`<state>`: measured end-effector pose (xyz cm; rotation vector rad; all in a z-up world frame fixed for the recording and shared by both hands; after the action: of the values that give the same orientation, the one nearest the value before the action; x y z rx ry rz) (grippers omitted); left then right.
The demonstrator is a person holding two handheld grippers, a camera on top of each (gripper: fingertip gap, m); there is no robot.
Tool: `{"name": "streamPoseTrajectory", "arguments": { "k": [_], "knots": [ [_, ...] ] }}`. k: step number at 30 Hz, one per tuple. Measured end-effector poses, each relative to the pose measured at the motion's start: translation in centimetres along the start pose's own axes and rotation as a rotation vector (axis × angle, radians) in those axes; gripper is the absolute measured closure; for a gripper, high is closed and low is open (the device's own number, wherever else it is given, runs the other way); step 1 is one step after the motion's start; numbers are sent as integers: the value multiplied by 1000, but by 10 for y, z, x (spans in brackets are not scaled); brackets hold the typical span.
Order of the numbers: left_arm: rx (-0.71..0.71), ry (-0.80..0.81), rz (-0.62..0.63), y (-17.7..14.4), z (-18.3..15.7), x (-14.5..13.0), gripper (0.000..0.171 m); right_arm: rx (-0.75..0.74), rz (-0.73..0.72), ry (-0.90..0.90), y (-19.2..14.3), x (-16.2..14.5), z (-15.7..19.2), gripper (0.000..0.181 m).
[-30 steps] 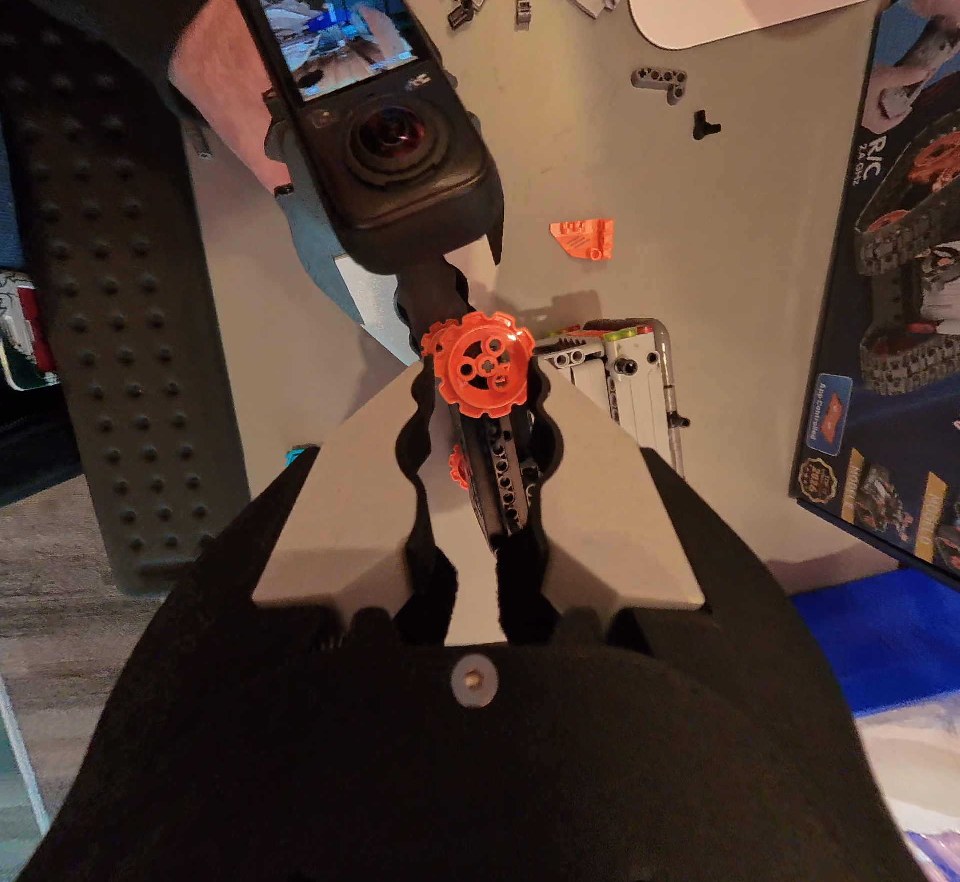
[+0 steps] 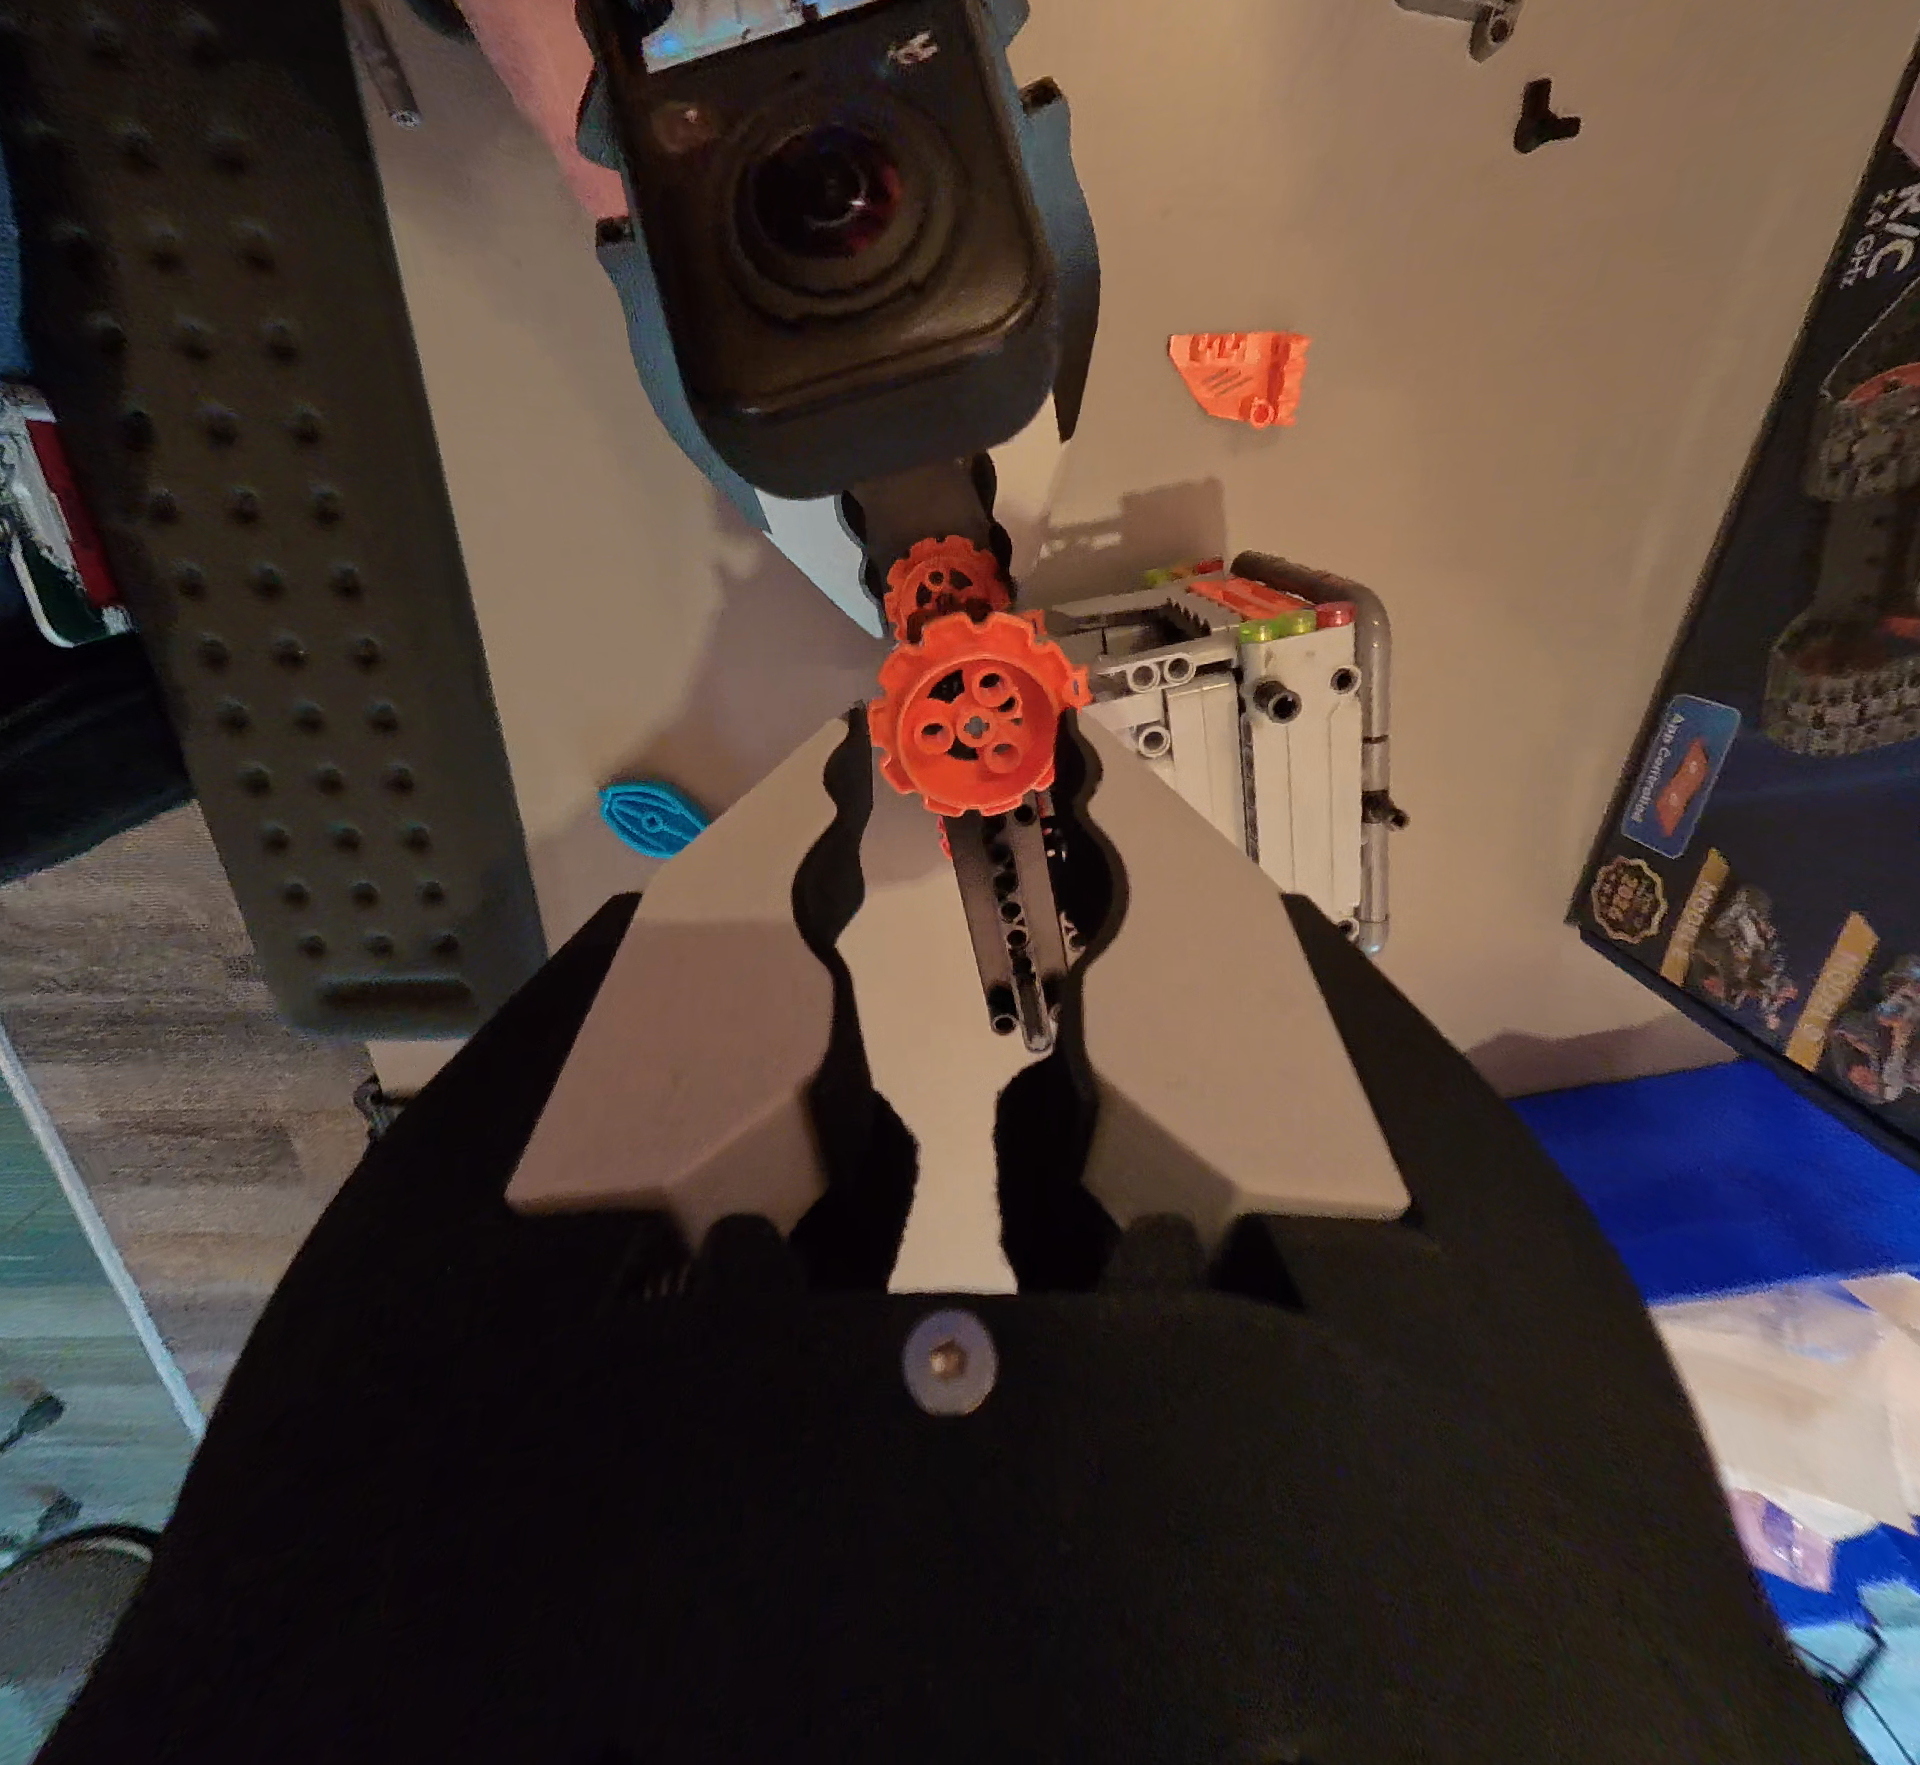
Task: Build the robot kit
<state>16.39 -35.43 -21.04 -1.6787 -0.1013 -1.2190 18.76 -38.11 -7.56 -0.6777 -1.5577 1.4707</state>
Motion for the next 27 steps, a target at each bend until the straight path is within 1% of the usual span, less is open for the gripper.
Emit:
{"name": "streamPoseTrajectory", "arguments": {
  "k": [6, 27],
  "knots": [
    [13, 5, -7, 0, 0, 1, 132, 3, 78, -15, 1, 2, 0, 148],
    [23, 16, -14, 0, -1, 1, 133, -18, 213, -87, 4, 9, -4, 148]
  ]
}}
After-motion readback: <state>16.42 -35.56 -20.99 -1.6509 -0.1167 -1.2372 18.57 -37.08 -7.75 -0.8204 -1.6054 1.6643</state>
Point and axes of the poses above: each gripper's, where its closed fingertips meet, y out along the fingers, x out of its top, z = x × y across the jaws, the point moved 4 cm from there along -y, back along the fingers, and after that the axes turned 5 degrees about x, right-handed, at the moved point
